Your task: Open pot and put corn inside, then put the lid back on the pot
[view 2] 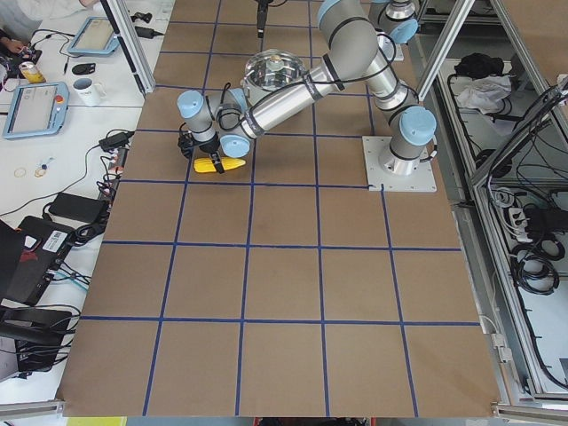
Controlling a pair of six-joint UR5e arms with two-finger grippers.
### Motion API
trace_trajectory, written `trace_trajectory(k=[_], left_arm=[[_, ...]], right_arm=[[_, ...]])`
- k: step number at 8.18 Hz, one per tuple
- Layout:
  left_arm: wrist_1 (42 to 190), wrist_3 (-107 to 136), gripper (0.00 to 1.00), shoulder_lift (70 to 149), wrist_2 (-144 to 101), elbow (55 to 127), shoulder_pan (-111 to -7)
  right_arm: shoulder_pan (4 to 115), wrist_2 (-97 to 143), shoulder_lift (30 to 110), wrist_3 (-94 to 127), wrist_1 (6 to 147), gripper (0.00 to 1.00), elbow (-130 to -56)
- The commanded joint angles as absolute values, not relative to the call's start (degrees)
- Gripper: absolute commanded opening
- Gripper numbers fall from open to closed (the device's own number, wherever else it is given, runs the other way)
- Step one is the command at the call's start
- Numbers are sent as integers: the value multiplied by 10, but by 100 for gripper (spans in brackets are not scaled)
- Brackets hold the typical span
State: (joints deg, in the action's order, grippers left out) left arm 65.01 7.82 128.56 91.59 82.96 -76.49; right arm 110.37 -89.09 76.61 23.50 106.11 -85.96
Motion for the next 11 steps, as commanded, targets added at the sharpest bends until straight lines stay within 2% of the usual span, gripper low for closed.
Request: trace_trajectory(k=[1,3,7,8,9,10,11], left_arm=[[649,67,0,1277,915,829,-764],[654,67,0,1255,919,824,-763],[695,68,0,1162,919,824,-763],[707,68,0,1141,920,824,-763],[712,68,0,1126,920,824,-763],[719,68,0,1118,920,824,-763],[722,68,0,1116,920,824,-763]], right_arm=[[1129,-882,732,314,1075,100,-863],[1164,-884,722,331,1086,100,-873],[1166,-885,713,334,1083,100,-886],[1166,-888,712,333,1085,96,-886],[1166,-890,710,332,1085,83,-886],[1166,-886,708,332,1086,56,-886],[1166,-886,708,334,1086,52,-886]])
